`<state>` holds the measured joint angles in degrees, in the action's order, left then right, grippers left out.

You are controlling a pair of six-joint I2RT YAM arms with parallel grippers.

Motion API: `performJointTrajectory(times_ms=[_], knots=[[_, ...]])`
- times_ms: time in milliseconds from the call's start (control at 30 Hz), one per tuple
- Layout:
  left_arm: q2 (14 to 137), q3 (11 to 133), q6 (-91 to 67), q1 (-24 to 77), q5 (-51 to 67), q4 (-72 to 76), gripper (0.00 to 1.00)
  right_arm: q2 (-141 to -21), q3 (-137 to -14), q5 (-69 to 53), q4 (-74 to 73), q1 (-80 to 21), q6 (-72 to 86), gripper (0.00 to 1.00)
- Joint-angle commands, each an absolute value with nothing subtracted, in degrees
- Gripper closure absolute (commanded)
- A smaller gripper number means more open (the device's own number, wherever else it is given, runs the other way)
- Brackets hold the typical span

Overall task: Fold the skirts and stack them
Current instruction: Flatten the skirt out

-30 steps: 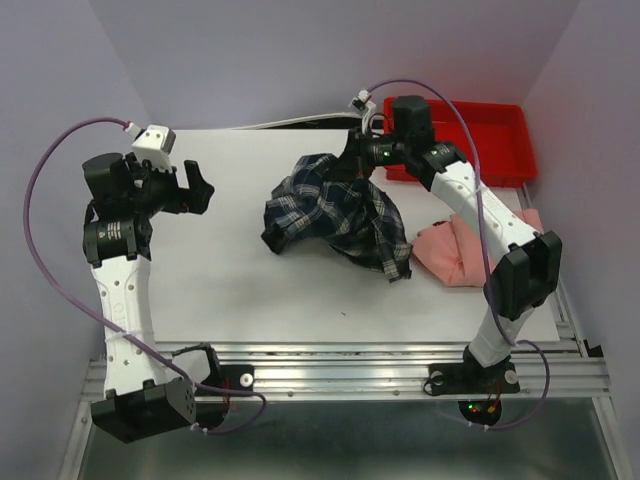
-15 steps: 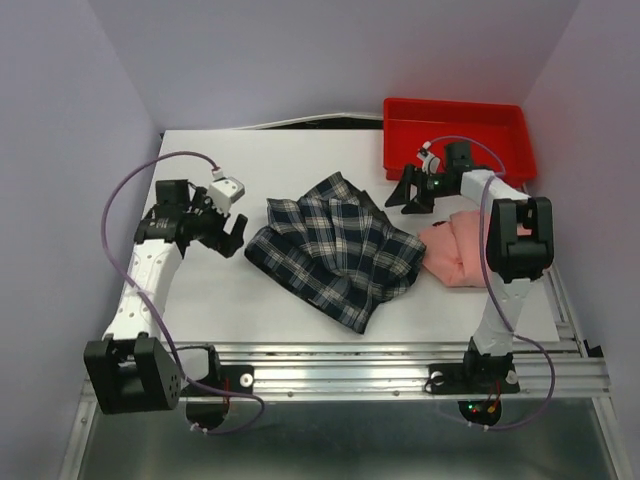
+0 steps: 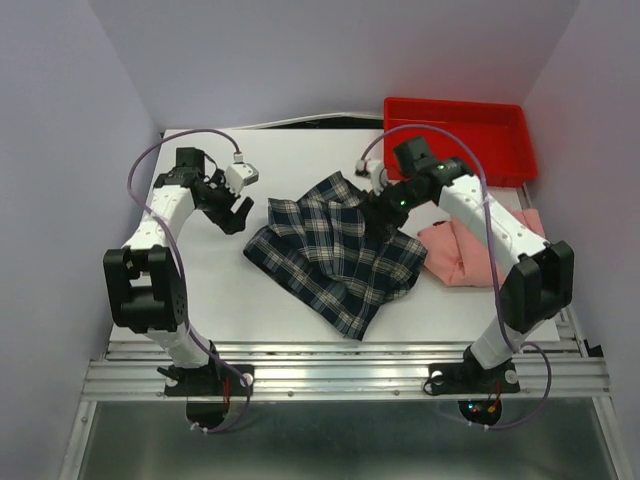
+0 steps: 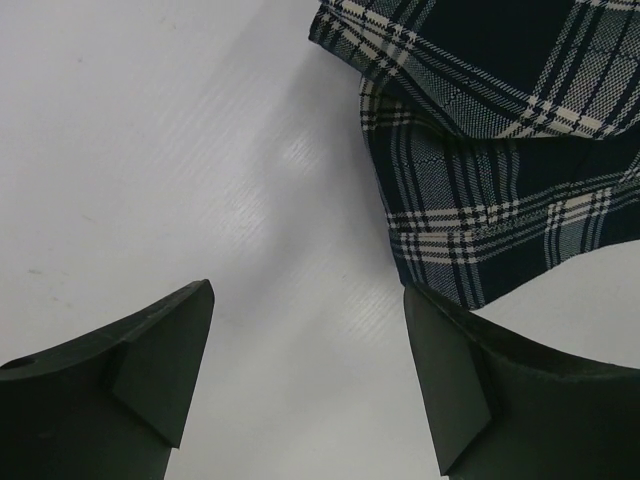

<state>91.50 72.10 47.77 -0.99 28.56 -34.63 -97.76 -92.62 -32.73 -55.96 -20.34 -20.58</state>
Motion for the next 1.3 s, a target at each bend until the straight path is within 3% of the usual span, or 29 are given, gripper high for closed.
performJointTrajectory(times_ms=[0, 300, 667, 767, 900, 1067, 1167, 1200, 1267], knots=[[93.6, 76.6, 51.3, -1.5, 34.8, -43.2, 0.12, -93.8, -83.2, -24.4, -57.1, -27.9, -25.8, 0.21], [91.8, 76.0, 49.9, -0.9, 33.7, -48.8, 0.14, -94.7, -83.2, -21.1, -51.2, -29.1, -14.1, 0.23], [94.4, 73.8, 38.9, 2.7, 35.3, -42.9, 0.13, -95.9, -82.3, -16.7, -50.9, -30.8, -10.5, 0.23], [95.3, 72.8, 36.7, 4.2, 33.5, -40.3, 0.18, -97.0, -84.2, -14.9, -50.7, -30.8, -10.8, 0.23], [99.1, 73.4, 34.6, 4.8, 30.9, -40.4, 0.33, -98.3, -87.2, -12.8, -50.7, -30.8, -12.0, 0.22], [100.2, 73.0, 30.9, 5.0, 25.7, -39.3, 0.35, -99.7, -90.9, -10.4, -50.2, -30.8, -13.2, 0.22], [100.0, 72.9, 30.6, 5.1, 24.5, -40.2, 0.54, -100.7, -93.5, -10.4, -50.1, -30.8, -13.4, 0.22], [99.9, 73.4, 31.2, 5.1, 27.0, -41.2, 0.69, -101.2, -94.3, -10.5, -50.0, -30.8, -13.3, 0.22], [99.5, 75.5, 32.3, 5.0, 30.9, -45.7, 0.88, -101.5, -96.7, -10.4, -49.8, -30.8, -12.8, 0.22]])
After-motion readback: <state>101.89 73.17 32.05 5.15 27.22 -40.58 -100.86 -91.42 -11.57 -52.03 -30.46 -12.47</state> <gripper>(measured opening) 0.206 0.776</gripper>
